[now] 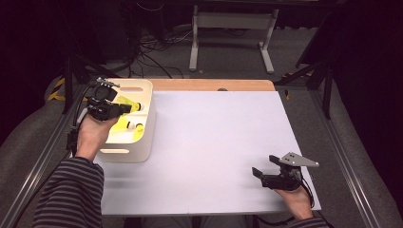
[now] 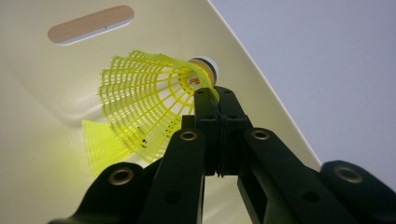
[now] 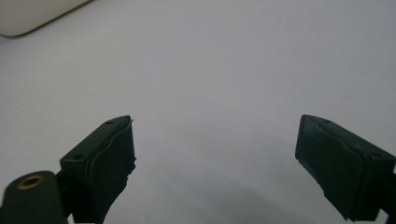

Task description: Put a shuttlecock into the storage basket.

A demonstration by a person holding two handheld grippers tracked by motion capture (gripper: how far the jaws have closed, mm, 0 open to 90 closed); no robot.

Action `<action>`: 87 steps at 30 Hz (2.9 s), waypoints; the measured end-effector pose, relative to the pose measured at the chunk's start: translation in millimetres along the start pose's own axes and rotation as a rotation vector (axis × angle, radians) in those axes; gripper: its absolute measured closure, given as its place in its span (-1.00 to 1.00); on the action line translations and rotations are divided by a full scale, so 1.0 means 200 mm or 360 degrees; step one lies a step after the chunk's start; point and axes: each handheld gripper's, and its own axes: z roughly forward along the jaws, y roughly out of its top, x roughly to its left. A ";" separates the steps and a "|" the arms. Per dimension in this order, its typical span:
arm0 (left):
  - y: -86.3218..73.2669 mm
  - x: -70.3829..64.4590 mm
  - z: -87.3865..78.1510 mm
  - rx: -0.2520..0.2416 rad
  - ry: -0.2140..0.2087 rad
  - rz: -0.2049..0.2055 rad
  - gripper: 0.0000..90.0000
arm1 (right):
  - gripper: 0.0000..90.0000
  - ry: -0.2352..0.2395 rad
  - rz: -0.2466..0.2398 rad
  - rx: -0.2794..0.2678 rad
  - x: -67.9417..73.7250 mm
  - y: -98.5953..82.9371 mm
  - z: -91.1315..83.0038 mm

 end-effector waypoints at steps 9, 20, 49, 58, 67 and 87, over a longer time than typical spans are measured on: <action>0.00 0.03 0.05 0.0063 0.0015 -0.0024 0.99 | -0.73 0.0002 0.0002 0.0002 0.00 0.00 0.00; 0.00 0.04 0.11 0.0131 0.0035 -0.0030 0.98 | -0.73 0.0001 0.0006 -0.0002 0.00 0.00 0.00; -0.01 0.01 0.17 0.0215 0.0041 -0.0048 0.27 | -0.73 0.0002 0.0002 -0.0002 0.00 0.00 0.00; 0.01 -0.01 0.13 0.0182 0.0041 -0.0042 0.17 | -0.73 0.0002 -0.0001 0.0001 0.00 0.00 0.00; 0.04 -0.05 0.10 0.0140 0.0022 -0.0001 0.09 | -0.73 0.0002 0.0001 -0.0002 0.00 0.00 0.00; 0.09 -0.14 0.09 0.0106 -0.0046 0.0038 0.03 | -0.73 0.0003 0.0003 -0.0002 0.00 0.00 0.00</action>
